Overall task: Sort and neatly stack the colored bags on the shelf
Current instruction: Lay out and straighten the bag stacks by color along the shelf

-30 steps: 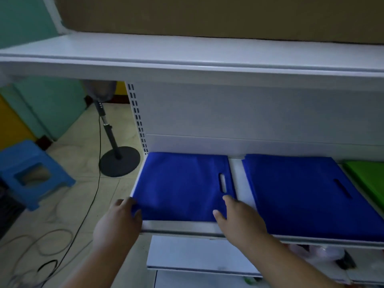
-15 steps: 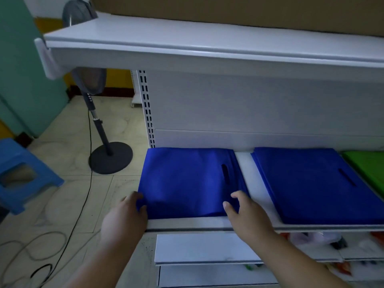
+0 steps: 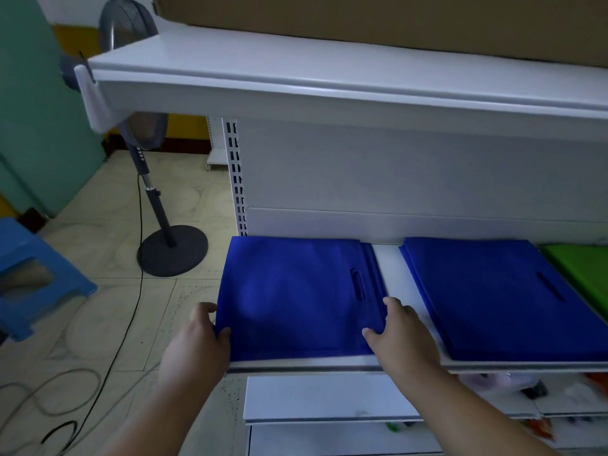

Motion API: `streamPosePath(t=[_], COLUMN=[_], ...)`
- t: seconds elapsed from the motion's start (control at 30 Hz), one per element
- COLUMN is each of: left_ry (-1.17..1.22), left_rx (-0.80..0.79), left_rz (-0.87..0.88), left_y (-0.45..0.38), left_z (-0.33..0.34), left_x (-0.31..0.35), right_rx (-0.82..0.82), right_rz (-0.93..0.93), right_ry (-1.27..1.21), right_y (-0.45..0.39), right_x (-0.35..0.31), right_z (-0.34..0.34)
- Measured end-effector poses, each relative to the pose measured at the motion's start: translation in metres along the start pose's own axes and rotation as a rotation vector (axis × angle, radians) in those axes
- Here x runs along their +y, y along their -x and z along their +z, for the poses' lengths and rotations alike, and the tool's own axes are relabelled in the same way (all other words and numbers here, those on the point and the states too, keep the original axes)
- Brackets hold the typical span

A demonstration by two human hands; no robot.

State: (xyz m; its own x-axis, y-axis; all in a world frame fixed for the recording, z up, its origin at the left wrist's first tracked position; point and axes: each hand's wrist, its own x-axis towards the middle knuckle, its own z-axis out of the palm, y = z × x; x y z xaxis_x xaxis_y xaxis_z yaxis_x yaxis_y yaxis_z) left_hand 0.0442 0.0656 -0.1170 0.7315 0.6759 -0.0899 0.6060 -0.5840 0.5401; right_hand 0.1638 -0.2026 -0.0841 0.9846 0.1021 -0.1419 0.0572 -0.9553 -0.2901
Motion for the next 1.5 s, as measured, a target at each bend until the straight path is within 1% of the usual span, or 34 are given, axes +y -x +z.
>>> streamPosePath(t=[0.1, 0.23, 0.43, 0.53, 0.63, 0.7, 0.8, 0.9, 0.97, 1.2, 1.37, 1.43, 1.5], left_ry=[-0.017, -0.018, -0.050, -0.067, -0.061, -0.062, -0.082, -0.096, -0.105, -0.128, -0.114, -0.122, -0.117], left_rx=[-0.005, -0.004, 0.019, -0.001, 0.010, 0.018, 0.026, 0.012, 0.003, 0.006, 0.035, 0.027, 0.022], left_rz=[0.010, 0.017, 0.024, 0.039, 0.040, 0.029, 0.020, 0.052, 0.066, 0.040, -0.004, -0.015, -0.028], left_y=[-0.001, -0.002, 0.002, 0.005, 0.005, 0.006, 0.008, 0.010, 0.010, 0.011, 0.014, 0.014, 0.014], left_z=[0.000, 0.001, 0.002, 0.002, 0.003, 0.002, 0.002, 0.004, 0.005, 0.005, 0.001, -0.001, -0.002], left_x=[0.000, 0.000, -0.006, -0.004, -0.001, -0.001, -0.004, -0.003, 0.000, 0.003, -0.001, 0.000, 0.002], right_rx=[-0.045, -0.120, -0.096, -0.103, -0.136, -0.154, -0.119, -0.058, -0.032, -0.047, -0.128, -0.139, -0.111], right_rz=[0.009, 0.074, 0.079, 0.079, 0.102, 0.101, 0.044, 0.014, 0.004, 0.049, 0.124, 0.115, 0.085], right_ry=[-0.034, -0.244, -0.158, -0.192, -0.280, -0.292, -0.209, -0.107, -0.085, -0.094, -0.218, -0.264, -0.229], right_y=[-0.007, -0.011, -0.017, -0.020, -0.026, -0.027, -0.024, -0.021, -0.021, -0.015, -0.017, -0.016, -0.012], right_x=[0.000, 0.001, 0.000, -0.002, -0.003, -0.001, 0.005, 0.008, 0.010, 0.012, 0.009, 0.009, 0.007], right_z=[0.000, -0.001, -0.004, 0.001, 0.001, 0.000, 0.001, -0.001, -0.004, -0.006, -0.007, -0.009, -0.011])
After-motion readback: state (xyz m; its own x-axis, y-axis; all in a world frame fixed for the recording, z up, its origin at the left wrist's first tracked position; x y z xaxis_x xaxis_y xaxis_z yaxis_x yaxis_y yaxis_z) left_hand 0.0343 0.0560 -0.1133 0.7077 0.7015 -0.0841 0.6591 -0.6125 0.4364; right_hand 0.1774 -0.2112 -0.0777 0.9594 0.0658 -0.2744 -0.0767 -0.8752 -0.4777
